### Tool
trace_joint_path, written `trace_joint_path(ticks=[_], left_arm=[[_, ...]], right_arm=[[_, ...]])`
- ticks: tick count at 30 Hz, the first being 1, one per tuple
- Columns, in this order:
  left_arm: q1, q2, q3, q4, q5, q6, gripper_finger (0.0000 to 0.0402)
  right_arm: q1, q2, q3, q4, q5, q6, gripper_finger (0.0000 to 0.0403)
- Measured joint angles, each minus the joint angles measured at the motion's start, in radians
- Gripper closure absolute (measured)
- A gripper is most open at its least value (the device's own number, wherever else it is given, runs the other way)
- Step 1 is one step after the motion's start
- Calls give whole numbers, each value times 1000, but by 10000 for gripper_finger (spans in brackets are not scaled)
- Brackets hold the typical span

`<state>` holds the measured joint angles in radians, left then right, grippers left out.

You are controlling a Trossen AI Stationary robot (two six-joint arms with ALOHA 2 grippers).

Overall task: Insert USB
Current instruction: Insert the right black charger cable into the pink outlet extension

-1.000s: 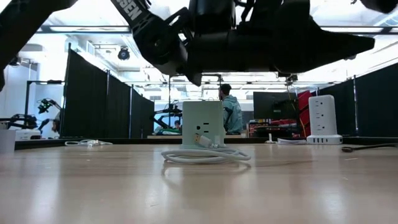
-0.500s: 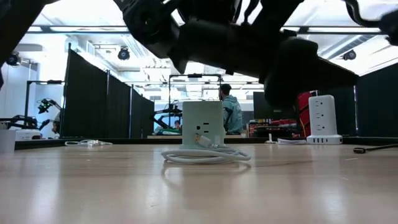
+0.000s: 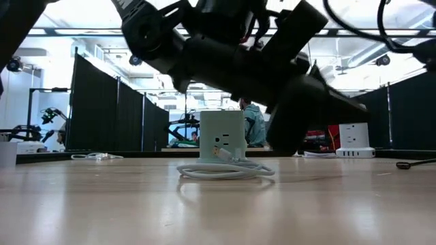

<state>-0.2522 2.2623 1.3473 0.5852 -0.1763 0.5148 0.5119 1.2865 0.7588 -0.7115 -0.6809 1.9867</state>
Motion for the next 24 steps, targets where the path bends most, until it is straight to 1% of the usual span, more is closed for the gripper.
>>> trace_joint_path(ticks=[4, 8, 11, 18, 24], left_arm=[[-16, -10, -30, 17, -34, 0, 377], [-33, -31, -61, 22, -35, 0, 377], [-41, -43, -72, 22, -35, 0, 377], [-49, -55, -92, 33, -34, 0, 377], [-55, -56, -132, 61, -34, -24, 377]], right_arm=[[-46, 0, -4, 9, -1, -48, 387], [-74, 0, -32, 33, -30, -43, 387], [-75, 0, -47, 71, -53, -12, 387], [-77, 8, -67, 92, -56, 25, 387], [-102, 48, -78, 134, -58, 2, 387]])
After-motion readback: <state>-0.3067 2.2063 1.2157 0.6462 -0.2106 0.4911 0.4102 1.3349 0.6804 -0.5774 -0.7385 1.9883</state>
